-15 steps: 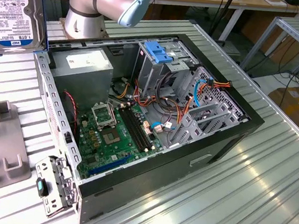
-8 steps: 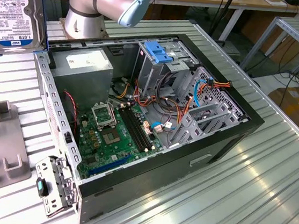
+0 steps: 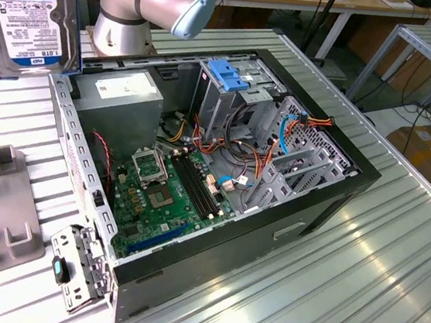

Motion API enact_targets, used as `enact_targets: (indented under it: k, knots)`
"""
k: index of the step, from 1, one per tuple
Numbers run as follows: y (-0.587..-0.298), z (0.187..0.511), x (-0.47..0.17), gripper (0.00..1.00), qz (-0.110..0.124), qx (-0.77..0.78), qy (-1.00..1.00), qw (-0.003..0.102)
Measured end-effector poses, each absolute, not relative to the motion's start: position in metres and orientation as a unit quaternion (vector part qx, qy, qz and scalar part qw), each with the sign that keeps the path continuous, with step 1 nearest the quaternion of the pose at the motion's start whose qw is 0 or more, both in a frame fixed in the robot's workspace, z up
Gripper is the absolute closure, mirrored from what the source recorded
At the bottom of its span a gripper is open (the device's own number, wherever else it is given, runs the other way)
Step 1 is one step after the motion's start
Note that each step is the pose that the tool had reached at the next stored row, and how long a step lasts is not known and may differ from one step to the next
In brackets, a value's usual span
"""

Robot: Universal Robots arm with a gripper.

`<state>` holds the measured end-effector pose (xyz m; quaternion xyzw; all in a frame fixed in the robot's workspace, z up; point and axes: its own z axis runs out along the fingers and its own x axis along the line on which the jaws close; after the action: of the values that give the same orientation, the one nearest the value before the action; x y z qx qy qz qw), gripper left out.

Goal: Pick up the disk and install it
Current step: 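Pick up the disk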

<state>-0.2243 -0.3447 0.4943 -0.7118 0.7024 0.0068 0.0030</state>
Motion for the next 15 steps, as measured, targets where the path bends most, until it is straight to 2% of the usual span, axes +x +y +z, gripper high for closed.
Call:
enact_targets:
  k: [15]
  knots:
    - [-0.345,0.494,-0.168,0.65,0.007,-0.712,0.702,0.003]
